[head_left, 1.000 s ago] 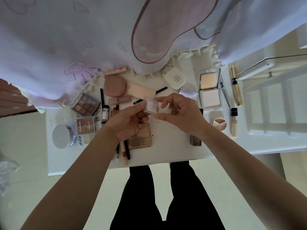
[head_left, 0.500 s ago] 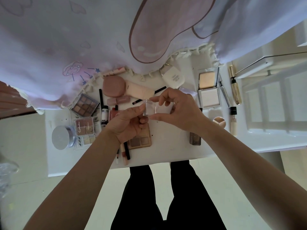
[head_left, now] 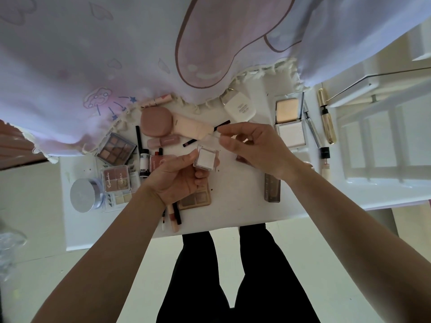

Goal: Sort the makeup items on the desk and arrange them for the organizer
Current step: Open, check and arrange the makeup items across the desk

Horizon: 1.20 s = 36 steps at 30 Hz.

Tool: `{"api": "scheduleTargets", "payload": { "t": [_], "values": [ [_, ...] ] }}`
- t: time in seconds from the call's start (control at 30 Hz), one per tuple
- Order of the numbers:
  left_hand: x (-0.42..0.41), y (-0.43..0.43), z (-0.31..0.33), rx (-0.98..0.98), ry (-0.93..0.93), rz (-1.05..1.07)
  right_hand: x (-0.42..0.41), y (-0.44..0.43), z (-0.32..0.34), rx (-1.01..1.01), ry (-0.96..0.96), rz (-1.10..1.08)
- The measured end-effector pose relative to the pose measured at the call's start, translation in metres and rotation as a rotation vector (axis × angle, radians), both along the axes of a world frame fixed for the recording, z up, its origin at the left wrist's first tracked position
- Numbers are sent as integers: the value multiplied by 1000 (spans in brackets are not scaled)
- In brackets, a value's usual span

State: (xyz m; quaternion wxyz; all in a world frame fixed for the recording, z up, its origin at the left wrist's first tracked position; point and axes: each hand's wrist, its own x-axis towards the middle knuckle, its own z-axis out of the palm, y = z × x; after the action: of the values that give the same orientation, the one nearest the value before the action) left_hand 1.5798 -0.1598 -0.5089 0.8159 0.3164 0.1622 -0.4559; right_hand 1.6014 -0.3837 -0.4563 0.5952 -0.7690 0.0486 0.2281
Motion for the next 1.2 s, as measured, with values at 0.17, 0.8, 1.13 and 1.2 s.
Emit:
{"api": "scheduleTargets", "payload": {
  "t": [0.17, 0.8, 1.13, 1.2],
  "values": [
    [-1, -4, 2, 13, -32, -54, -1, 2, -5, 3, 21, -68],
    [26, -27, 16, 636, -162, 228, 0, -15, -74, -1081, -542, 212],
    [32, 5, 12, 768, -162, 353, -33, 56, -94, -989, -571, 367],
    [31, 11, 6, 783, -150, 353, -34, 57, -90, -917, -579, 363]
  ]
}}
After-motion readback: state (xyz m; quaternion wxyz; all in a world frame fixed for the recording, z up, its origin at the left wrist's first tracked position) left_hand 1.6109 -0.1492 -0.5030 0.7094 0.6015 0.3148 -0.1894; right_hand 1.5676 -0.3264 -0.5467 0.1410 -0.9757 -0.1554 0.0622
